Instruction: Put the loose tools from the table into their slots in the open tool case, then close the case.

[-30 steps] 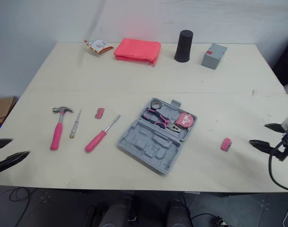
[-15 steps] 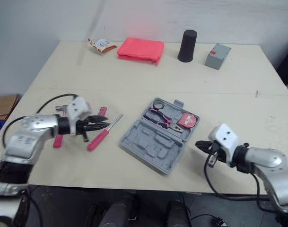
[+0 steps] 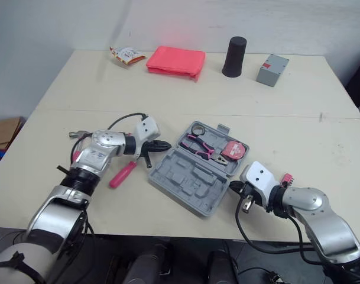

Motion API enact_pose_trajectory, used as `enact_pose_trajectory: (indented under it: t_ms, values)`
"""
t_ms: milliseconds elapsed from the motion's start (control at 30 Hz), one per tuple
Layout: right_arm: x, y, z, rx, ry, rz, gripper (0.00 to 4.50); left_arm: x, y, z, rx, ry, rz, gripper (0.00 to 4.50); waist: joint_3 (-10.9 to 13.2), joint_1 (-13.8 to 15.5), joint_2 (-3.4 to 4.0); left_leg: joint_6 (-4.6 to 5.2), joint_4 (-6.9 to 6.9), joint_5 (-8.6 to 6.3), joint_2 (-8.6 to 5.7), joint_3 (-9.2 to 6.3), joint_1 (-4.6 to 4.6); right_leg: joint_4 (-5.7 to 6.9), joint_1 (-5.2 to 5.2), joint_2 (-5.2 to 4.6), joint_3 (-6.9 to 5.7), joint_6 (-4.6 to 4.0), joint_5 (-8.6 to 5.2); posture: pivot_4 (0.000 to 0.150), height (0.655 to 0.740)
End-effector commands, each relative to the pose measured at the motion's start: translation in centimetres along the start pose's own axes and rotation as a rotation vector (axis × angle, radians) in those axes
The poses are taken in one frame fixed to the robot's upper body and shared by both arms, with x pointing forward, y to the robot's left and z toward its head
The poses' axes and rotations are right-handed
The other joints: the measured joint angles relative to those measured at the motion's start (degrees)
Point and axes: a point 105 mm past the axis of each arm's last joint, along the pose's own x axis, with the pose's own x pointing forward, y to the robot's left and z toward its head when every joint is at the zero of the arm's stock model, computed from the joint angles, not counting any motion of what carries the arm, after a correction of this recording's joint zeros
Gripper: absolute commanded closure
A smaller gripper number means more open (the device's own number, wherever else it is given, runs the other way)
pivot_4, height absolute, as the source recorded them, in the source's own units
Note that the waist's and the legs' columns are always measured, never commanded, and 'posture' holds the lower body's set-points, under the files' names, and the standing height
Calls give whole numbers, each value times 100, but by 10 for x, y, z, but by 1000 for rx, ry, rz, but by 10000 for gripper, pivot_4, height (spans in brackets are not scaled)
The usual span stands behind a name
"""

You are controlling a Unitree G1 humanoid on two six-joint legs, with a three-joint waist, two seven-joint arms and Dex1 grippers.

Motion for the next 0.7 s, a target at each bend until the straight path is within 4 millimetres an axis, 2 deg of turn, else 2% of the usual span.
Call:
enact_pose_trajectory:
  t_ms: [33,200,400,500,700]
  values:
    - [1,0,9,-27,-36,-3,45000,3,1,7,38,-12,-6,44656,0,1,0,0,0,0,0,0,0,0,0,0,0,0,0,1500,7355]
    - [2,-9,10,-32,-44,-26,45000,7,-20,6,40,-17,-128,44656,0,-1,0,3,14,-2,0,0,-3,5,1,-1,0,0,0,1500,7355]
    - [1,-23,9,-25,-44,-48,45000,-8,-60,1,32,24,-283,44656,0,-25,0,5,19,-3,2,-1,-3,24,2,0,4,0,0,1500,7355]
    - [0,-29,9,-26,-39,-40,45000,-13,-79,-2,26,56,-288,44656,0,-15,0,6,21,-4,2,-1,-2,24,3,-1,6,0,0,1500,7355]
    - [-3,-31,4,-33,-11,-6,45000,-18,-87,-6,-14,76,-207,44656,0,9,0,9,29,-7,2,-8,-1,17,10,-5,4,0,0,1500,7355]
